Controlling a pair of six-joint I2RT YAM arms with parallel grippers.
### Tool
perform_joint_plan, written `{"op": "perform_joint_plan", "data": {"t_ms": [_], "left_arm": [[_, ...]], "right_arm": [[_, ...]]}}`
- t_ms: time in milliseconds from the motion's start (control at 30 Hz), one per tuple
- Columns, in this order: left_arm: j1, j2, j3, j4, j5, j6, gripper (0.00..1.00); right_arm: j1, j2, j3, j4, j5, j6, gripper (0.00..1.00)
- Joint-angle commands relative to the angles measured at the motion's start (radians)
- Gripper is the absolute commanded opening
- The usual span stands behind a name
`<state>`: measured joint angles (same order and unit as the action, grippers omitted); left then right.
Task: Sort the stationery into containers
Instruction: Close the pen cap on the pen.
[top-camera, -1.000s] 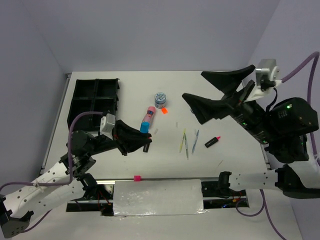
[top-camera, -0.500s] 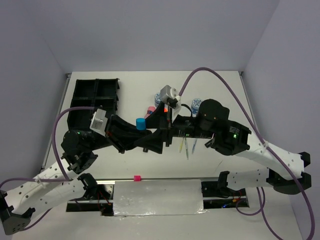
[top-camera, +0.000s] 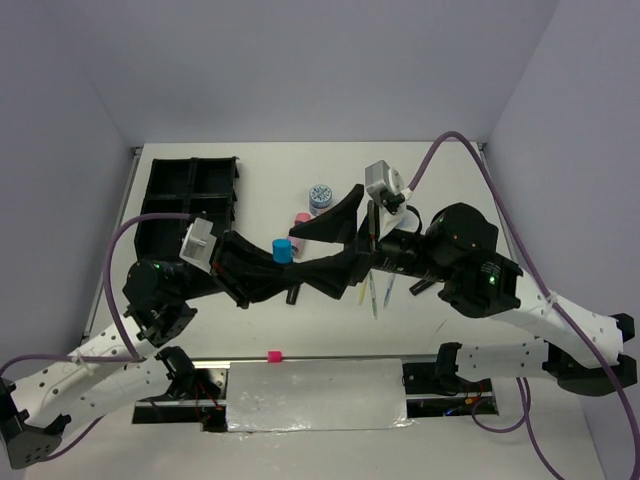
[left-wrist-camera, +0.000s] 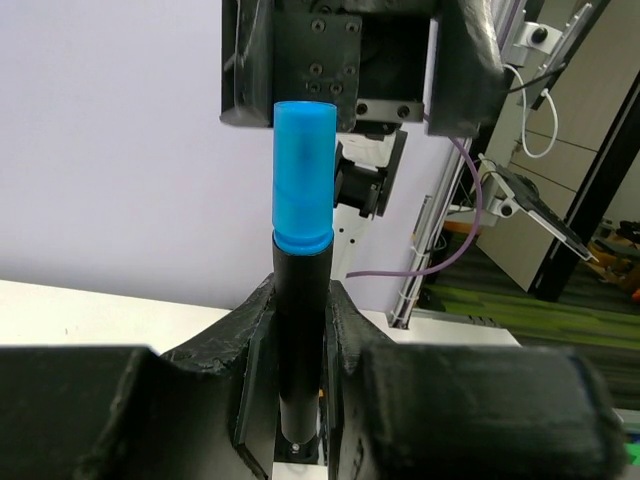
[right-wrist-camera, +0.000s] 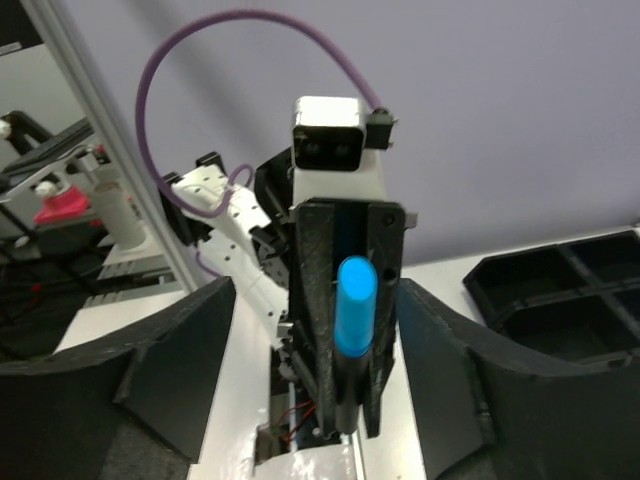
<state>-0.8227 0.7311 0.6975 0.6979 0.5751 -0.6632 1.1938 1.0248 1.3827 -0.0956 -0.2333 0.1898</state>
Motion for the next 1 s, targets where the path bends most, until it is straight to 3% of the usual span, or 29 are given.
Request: {"op": "perform_joint_plan", "data": {"t_ms": [0, 167, 333, 533, 667, 933, 967], "left_arm": [[-0.001, 0.016, 0.010, 0.086, 0.037, -0.021, 0.00], [-0.001, 0.030, 0.007, 0.100, 0.057, -0.036, 0.00], [-0.001, 0.033, 0.010, 0.083, 0.054, -0.029, 0.00], [-0.003, 0.031, 0.016, 0.075, 0.052, -0.021, 0.00], [-0.003, 0.031, 0.011, 0.072, 0.046, -0.019, 0.00], [-0.001, 0.024, 0.026, 0.052, 0.042, -0.010, 0.00], [-0.003, 0.025, 0.031, 0.051, 0.043, -0.010, 0.00]], "right_arm": [[-0.008, -0.011, 0.002, 0.068, 0.051, -0.027, 0.70], [-0.010, 0.018, 0.038, 0.037, 0.054, -0.041, 0.67], [-0.010, 0.034, 0.044, 0.030, 0.029, -0.041, 0.51], [-0.008, 0.034, 0.018, 0.022, 0.061, -0.046, 0.51], [-0.010, 0.037, 0.012, 0.027, 0.061, -0.044, 0.34], [-0.010, 0.026, -0.031, 0.037, 0.065, -0.046, 0.34], [-0.010, 0.023, -0.039, 0.040, 0.061, -0.047, 0.28]]}}
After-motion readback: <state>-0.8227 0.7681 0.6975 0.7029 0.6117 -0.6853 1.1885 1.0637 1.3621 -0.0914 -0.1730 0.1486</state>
